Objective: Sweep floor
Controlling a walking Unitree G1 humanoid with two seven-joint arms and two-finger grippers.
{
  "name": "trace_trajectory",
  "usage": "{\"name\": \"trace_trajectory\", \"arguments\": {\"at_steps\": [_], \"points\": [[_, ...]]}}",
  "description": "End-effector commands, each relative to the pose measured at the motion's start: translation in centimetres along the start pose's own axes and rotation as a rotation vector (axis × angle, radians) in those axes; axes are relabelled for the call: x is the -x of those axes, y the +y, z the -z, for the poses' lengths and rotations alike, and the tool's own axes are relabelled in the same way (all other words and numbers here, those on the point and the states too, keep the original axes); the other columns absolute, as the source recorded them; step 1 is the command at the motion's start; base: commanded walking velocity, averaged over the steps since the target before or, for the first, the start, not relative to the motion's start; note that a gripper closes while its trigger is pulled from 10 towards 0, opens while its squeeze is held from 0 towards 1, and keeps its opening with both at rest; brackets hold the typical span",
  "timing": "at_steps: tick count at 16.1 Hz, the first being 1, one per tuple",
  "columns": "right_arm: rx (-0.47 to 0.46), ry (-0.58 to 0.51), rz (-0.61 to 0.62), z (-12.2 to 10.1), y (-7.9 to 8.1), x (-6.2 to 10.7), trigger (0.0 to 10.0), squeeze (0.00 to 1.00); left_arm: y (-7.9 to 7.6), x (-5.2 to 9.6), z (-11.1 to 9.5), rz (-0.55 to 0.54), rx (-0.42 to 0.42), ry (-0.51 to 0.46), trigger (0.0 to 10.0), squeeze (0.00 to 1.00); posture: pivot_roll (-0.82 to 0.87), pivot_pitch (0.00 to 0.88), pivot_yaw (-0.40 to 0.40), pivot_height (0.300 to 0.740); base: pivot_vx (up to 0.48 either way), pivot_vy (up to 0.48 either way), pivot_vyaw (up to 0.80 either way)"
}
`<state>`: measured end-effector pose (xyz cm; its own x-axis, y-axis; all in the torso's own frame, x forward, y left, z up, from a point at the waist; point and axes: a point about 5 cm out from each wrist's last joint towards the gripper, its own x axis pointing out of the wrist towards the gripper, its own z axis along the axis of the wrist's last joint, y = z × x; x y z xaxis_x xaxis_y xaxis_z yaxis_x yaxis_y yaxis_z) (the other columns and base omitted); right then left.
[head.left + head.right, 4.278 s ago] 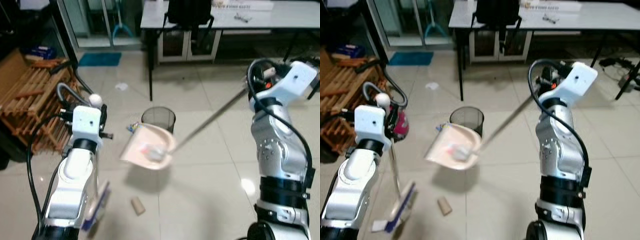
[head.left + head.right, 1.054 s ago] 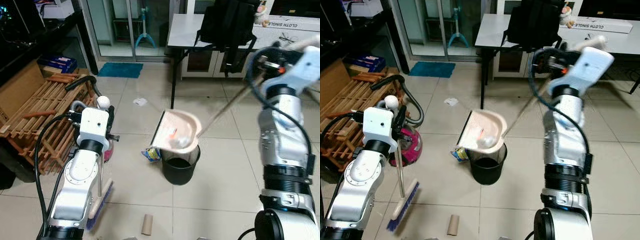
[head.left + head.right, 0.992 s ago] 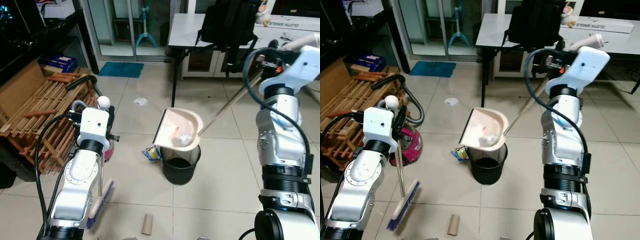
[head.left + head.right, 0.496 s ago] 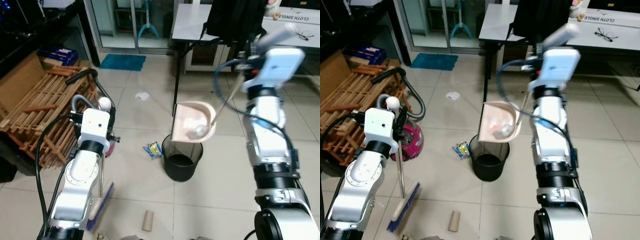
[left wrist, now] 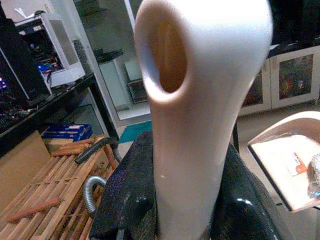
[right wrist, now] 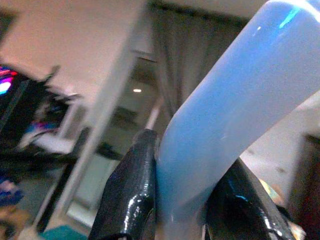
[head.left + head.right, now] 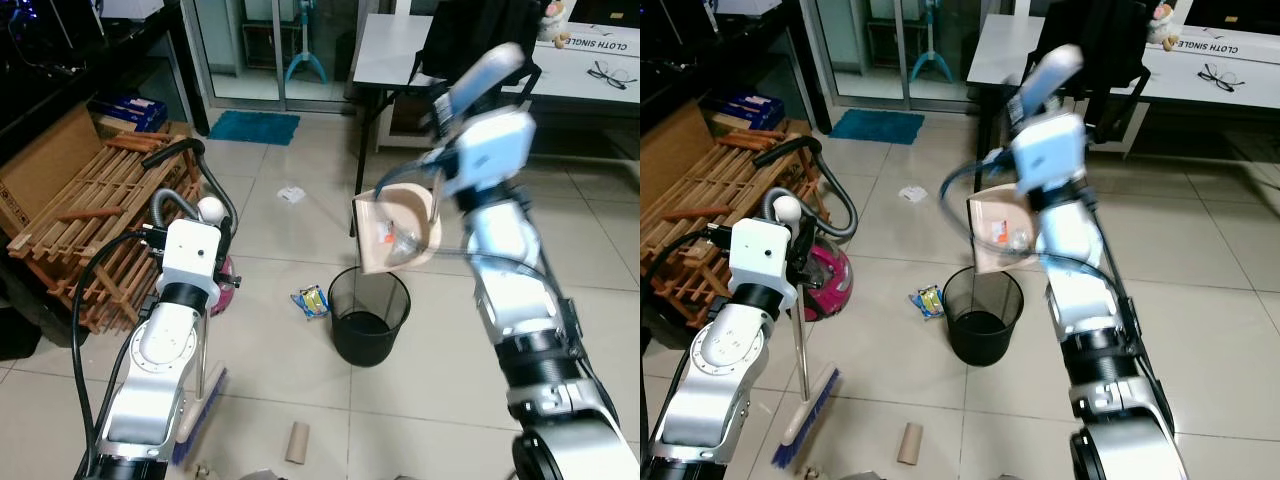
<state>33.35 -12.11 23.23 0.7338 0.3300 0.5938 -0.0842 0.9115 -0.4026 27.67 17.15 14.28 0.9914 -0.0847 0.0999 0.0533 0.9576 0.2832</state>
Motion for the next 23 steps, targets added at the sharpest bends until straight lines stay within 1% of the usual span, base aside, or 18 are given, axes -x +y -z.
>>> {"name": "trace_trajectory", "arguments": {"at_steps": [1, 2, 3, 5, 6, 8, 10, 13, 15, 17, 18, 19, 21, 22, 23], "points": [[0.062, -0.078, -0.071, -1.1, 0.4, -0.2, 10.0, 0.00, 0.0, 0.0, -0.7, 0.013, -0.032, -0.030, 10.0, 0.00, -0.01, 0.008, 0.034, 0.740, 0.000, 0.000, 0.00], [0.080, -0.082, -0.112, -1.0, 1.0, 0.0, 10.0, 0.00, 0.0, 0.0, -0.7, 0.015, -0.033, -0.030, 10.0, 0.00, 0.00, 0.009, 0.033, 0.740, 0.000, 0.000, 0.00], [0.102, -0.086, -0.183, -0.9, 1.8, 0.3, 10.0, 0.00, 0.0, 0.0, -0.7, 0.016, -0.035, -0.029, 10.0, 0.00, -0.01, 0.011, 0.033, 0.740, 0.000, 0.000, 0.00], [0.102, -0.085, -0.226, -0.8, 2.4, 0.6, 10.0, 0.00, 0.0, 0.0, -0.6, 0.018, -0.036, -0.028, 10.0, 0.00, -0.01, 0.014, 0.033, 0.740, 0.000, 0.000, 0.00], [0.081, -0.080, -0.237, -0.8, 2.6, 0.7, 10.0, 0.00, 0.0, 0.0, -0.6, 0.020, -0.037, -0.027, 10.0, 0.00, -0.01, 0.015, 0.034, 0.740, 0.000, 0.000, 0.00], [0.057, -0.076, -0.248, -0.8, 2.9, 0.9, 10.0, 0.00, -0.1, 0.0, -0.6, 0.023, -0.037, -0.026, 10.0, 0.00, -0.01, 0.016, 0.035, 0.740, 0.000, 0.000, 0.00], [0.057, -0.069, -0.290, -0.8, 3.3, 1.1, 10.0, 0.00, -0.2, 0.0, -0.6, 0.029, -0.039, -0.025, 10.0, 0.00, -0.01, 0.019, 0.036, 0.740, 0.000, 0.000, 0.00], [0.078, -0.061, -0.328, -0.7, 3.5, 1.2, 10.0, 0.00, -0.2, 0.0, -0.5, 0.033, -0.040, -0.023, 10.0, 0.00, -0.01, 0.019, 0.035, 0.740, 0.000, 0.000, 0.00], [0.110, -0.055, -0.314, -0.7, 3.0, 1.1, 10.0, 0.00, -0.3, 0.0, -0.5, 0.036, -0.042, -0.021, 10.0, 0.00, -0.01, 0.019, 0.035, 0.740, 0.000, 0.000, 0.00], [0.112, -0.065, -0.221, -1.2, 1.4, 0.2, 10.0, 0.00, -0.3, 0.0, -0.4, 0.038, -0.044, -0.021, 10.0, 0.00, -0.01, 0.017, 0.035, 0.740, 0.000, 0.000, 0.00], [0.115, -0.097, -0.123, -2.5, -0.8, -0.9, 10.0, 0.00, -0.3, 0.0, -0.4, 0.042, -0.042, -0.020, 10.0, 0.00, -0.01, 0.016, 0.035, 0.740, 0.000, 0.000, 0.00], [0.132, -0.115, -0.047, -3.3, -2.5, -1.5, 10.0, 0.00, -0.4, 0.0, -0.4, 0.049, -0.035, -0.017, 10.0, 0.00, -0.01, 0.016, 0.035, 0.740, 0.000, 0.000, 0.00], [0.178, -0.079, 0.115, -3.7, -5.6, -1.6, 10.0, 0.00, -0.6, 0.0, -0.4, 0.063, -0.024, -0.015, 10.0, 0.00, -0.02, 0.015, 0.035, 0.740, 0.000, 0.000, 0.00], [0.205, -0.037, 0.180, -3.4, -7.1, -1.2, 10.0, 0.00, -0.7, 0.0, -0.4, 0.065, -0.022, -0.016, 10.0, 0.00, -0.02, 0.015, 0.035, 0.740, 0.000, 0.000, 0.00], [0.213, -0.001, 0.231, -3.0, -8.1, -0.8, 10.0, 0.00, -0.8, 0.0, -0.4, 0.072, -0.011, -0.011, 10.0, 0.00, -0.02, 0.014, 0.034, 0.740, 0.000, 0.000, 0.00]]}}
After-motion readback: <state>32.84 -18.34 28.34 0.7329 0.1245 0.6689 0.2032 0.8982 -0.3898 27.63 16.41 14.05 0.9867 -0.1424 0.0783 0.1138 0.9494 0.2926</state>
